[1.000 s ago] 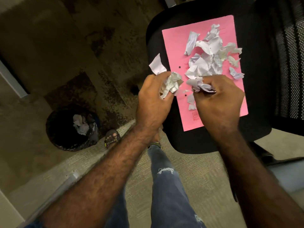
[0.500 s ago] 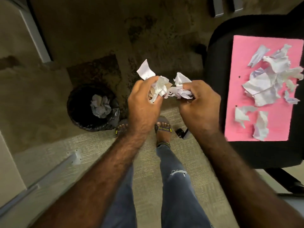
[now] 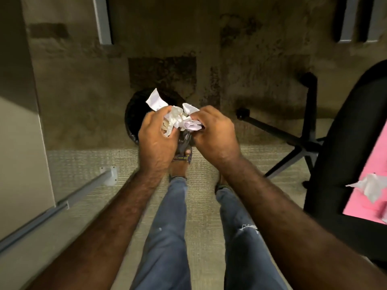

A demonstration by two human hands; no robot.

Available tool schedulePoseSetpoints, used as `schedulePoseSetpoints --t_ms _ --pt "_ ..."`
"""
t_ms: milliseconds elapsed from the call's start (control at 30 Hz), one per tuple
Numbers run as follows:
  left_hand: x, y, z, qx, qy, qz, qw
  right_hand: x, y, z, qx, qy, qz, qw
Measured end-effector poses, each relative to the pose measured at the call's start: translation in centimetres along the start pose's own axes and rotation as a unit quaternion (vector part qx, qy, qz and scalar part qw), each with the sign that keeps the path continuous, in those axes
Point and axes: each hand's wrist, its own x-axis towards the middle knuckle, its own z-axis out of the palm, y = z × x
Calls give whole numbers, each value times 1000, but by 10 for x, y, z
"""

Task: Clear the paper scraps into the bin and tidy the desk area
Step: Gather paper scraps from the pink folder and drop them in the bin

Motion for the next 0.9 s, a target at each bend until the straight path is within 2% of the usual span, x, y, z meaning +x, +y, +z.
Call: schedulePoseSetpoints --t_ms 233,400,700,900 --pt "8 -62 -13 18 -12 -51 998 25 -13 59 -24 -127 -27 991" --pt "15 -95 -15 30 -34 -74 996 38 -14 94 -56 -204 -10 977" --pt "22 -129 -9 8 -100 -111 989 52 -10 120 -63 -254 34 965" --pt "11 -124 4 30 -104 -103 989 41 -1 94 -52 -236 15 970"
